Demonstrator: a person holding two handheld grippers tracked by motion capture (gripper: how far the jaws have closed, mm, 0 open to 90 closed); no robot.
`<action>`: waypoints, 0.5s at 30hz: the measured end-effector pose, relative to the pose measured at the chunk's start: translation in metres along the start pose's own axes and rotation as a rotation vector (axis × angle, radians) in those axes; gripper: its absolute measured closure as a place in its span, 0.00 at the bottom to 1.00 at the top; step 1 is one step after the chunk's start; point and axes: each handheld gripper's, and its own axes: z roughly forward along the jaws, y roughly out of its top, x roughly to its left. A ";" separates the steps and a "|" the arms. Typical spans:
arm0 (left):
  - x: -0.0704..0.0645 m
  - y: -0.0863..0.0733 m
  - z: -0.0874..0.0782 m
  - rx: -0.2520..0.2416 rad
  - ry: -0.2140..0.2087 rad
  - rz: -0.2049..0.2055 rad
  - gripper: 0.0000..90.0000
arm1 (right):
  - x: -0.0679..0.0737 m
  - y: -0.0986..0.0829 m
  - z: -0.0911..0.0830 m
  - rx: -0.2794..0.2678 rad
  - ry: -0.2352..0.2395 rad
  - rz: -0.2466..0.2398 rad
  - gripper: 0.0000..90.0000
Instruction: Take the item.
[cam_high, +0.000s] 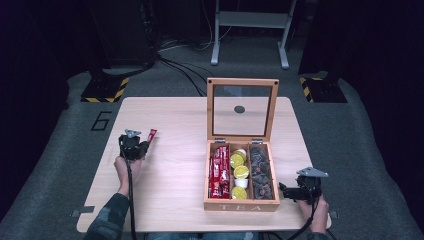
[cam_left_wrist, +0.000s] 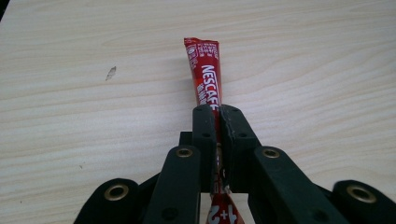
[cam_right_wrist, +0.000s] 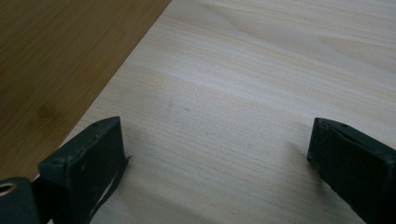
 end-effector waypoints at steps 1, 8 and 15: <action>0.000 0.000 0.001 0.008 0.003 0.003 0.94 | -0.001 0.000 0.000 -0.004 0.000 -0.013 0.04; 0.000 -0.002 0.011 0.046 0.009 0.011 0.94 | -0.001 0.000 0.000 -0.003 0.000 -0.010 0.04; 0.001 -0.003 0.016 0.065 0.010 0.008 0.94 | 0.000 0.000 0.000 0.002 0.000 -0.004 0.04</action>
